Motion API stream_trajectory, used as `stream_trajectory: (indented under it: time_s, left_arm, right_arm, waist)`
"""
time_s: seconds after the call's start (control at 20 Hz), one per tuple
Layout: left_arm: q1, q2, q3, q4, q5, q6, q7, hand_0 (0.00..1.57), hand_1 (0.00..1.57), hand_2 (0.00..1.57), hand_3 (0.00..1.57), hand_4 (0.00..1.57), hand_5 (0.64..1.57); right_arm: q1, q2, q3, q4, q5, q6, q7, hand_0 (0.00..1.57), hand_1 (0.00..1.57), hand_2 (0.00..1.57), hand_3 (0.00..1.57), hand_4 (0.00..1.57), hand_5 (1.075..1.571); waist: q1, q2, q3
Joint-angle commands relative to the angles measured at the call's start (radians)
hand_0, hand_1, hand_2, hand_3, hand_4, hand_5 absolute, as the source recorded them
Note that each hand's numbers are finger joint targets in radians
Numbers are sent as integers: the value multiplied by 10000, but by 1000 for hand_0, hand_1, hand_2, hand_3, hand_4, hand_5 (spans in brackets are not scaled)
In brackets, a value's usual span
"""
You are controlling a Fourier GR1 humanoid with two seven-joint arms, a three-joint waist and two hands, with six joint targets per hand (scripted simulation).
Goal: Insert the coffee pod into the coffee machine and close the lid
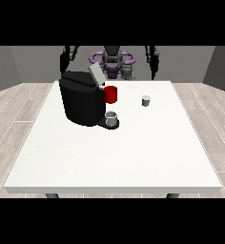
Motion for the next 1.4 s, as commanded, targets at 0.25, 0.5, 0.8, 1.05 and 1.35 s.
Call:
stream_trajectory:
  time_s: [0.25,0.5,0.8,1.05,1.35]
  left_arm:
    - [542,1483,-1067,-296,-1486,-1418,-1489,0,0,0,0,0,1571]
    - [-1012,2848,-228,485,-1905,-1860,-875,0,0,0,0,0,1571]
    - [-2552,3255,252,2405,-2554,-1733,-775,0,0,0,0,0,1571]
    - [-3066,3866,122,3291,-3127,-2391,-553,0,0,0,0,0,1571]
    - [-3559,3496,-73,5222,-4129,-1653,-1680,0,0,0,0,0,1571]
  right_arm:
    - [-7,572,159,285,-2,-271,115,0,0,0,0,0,1571]
    - [-819,369,145,66,1396,-1484,-188,0,0,0,0,0,1571]
    - [-956,755,1052,-304,1844,-1387,-92,0,0,0,0,0,1571]
    - [-1416,721,519,42,1356,-1283,-117,0,0,0,0,0,1571]
    - [-1672,604,566,-176,1555,-1278,500,0,0,0,0,0,1571]
  waist:
    - [795,-498,135]
    - [101,373,133]
    - [-1052,1244,127]
    - [-864,1471,133]
    - [-1154,1934,128]
